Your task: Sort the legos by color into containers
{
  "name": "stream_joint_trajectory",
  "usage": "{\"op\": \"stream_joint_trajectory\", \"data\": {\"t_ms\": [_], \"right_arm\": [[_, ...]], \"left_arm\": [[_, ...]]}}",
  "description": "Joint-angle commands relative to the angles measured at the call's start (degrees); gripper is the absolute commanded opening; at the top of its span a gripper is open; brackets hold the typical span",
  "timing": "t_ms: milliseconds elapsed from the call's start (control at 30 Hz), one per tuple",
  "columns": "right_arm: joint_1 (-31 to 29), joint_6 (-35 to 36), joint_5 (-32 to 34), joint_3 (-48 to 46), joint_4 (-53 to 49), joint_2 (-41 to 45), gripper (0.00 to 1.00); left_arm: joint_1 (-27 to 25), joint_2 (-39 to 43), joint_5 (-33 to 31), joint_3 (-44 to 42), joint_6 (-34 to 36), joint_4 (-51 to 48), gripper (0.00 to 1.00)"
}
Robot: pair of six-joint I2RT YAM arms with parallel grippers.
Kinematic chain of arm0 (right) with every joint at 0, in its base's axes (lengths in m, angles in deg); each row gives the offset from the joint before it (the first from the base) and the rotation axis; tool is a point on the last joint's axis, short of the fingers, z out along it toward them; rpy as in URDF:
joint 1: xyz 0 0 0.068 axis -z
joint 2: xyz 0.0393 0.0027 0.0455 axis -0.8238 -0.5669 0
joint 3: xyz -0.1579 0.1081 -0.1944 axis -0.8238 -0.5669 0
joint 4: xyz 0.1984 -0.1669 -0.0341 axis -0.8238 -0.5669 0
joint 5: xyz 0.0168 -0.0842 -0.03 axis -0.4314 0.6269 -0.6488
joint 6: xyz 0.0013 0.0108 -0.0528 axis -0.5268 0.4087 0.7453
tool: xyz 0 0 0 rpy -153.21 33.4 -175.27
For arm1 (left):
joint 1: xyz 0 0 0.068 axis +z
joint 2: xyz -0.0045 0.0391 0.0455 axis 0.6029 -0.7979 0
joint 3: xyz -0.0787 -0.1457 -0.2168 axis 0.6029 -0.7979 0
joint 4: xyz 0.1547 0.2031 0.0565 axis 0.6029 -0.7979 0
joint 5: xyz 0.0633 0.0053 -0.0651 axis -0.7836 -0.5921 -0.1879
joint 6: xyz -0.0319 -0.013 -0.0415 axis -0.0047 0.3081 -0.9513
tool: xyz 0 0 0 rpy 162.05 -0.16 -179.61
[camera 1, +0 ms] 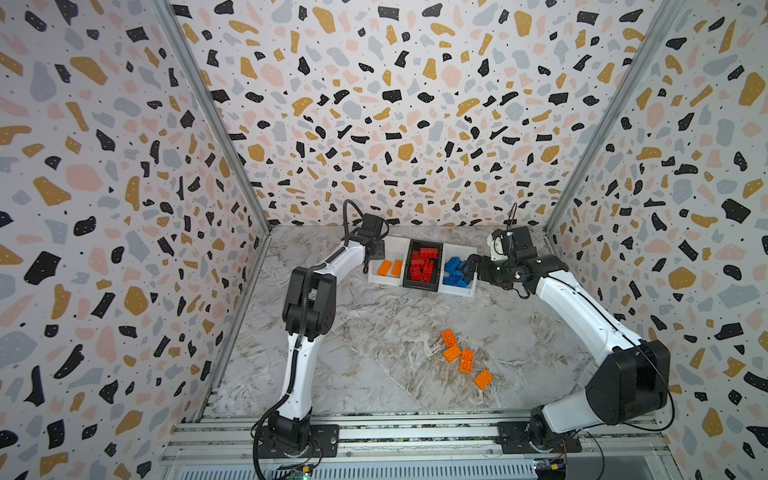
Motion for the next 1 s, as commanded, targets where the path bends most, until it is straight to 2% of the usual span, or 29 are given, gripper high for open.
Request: {"op": "stream_joint_trajectory", "data": {"t_ms": [0,100,167,233,767,967], "right_arm": [[-0.46,-0.88,0.83,-0.63,-0.3,3.11,1.0],[-0.76,-0.97,1.09,-1.08,-0.91,4.14,1.0],[-0.93,-0.98,1.35,-1.55,-1.36,4.97,1.0],[-1.01,-0.99,1.34,-2.17,-1.62,5.71,1.0],[-2.51,-1.86,1.13,-9.31,-1.33,13.68,1.0],[-3.76,-1.73,0.23,-12.05,-1.91,15.71,0.99]], "left_arm": [[-0.25,1.84,2.81,-3.13,-1.34,1.97,0.61],[-0.26,3.1,3.93,-6.26,-2.47,3.21,0.45],[-0.37,4.6,4.85,-8.93,-3.75,4.66,0.28],[-0.58,6.43,5.74,-12.04,-4.98,6.43,0.19],[-6.01,19.48,4.08,-28.24,-7.72,8.37,0.17],[-8.6,20.76,4.09,-31.44,-10.93,10.69,0.2]]}}
